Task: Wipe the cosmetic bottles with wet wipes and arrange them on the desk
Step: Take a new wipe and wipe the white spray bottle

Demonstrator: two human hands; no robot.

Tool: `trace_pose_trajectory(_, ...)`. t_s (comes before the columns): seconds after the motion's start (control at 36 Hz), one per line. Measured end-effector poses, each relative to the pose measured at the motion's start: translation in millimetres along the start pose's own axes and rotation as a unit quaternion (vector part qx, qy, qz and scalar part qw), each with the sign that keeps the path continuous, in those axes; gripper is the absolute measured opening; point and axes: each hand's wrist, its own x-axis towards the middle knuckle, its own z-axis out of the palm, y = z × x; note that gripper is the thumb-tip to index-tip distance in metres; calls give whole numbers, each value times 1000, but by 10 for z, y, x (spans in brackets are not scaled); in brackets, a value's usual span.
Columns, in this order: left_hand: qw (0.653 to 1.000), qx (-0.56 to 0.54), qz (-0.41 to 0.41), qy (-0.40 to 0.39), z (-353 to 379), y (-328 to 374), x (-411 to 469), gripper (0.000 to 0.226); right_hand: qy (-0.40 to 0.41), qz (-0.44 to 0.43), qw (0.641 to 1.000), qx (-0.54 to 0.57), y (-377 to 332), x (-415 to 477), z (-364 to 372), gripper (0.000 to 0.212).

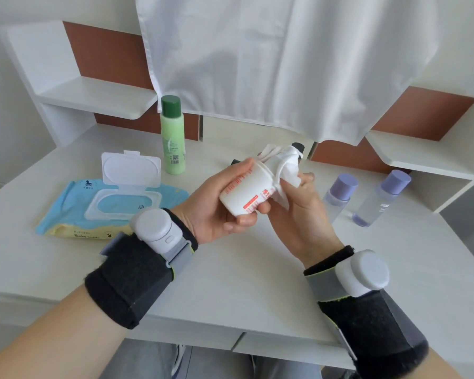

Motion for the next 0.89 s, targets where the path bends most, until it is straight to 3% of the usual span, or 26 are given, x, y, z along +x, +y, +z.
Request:
trace_pose_trajectory(0.08,1000,2,4,26,52,-8,14,47,35,-10,999,2,33,-2,-25,62)
trace_pose_trajectory(0.17,987,92,58,115,101,-46,73,52,101,-35,994,-8,55,8,-16,52)
trace_pose_trajectory(0.22,946,213,137,204,97,-109,133,49,124,-53,991,-23,52,21,-15,34)
trace_pose_trajectory(0.28,883,327,206,266,102,-170,166,46,116,-57,991,-42,52,25,-8,33)
trace_pose_trajectory(0.31,873,343,216,273,110,-191,173,45,107,-59,991,-47,48,16,-5,36)
trace_pose_trajectory(0.44,974,159,94,134,151,-108,68,41,21,-25,998,-45,7,-10,-23,47)
trace_pose_trajectory(0.53,997,58,21,44,124,-67,11,47,2,6,1000,-23,-9,-18,-26,47)
trace_pose_trajectory(0.58,999,40,7,25,124,-59,16,51,21,9,1000,-15,-22,-42,-9,40)
trace_pose_trajectory(0.67,990,80,47,107,145,-74,76,49,74,-15,997,-28,-18,-25,-16,33)
trace_pose_trajectory(0.72,961,173,107,185,139,-121,128,45,92,-44,994,-50,0,11,-17,31)
trace_pose_trajectory(0.81,915,285,165,231,144,-208,161,40,113,-51,989,-80,11,15,-23,33)
trace_pose_trajectory(0.89,950,219,126,183,158,-187,124,50,101,-40,991,-75,-12,-11,-2,42)
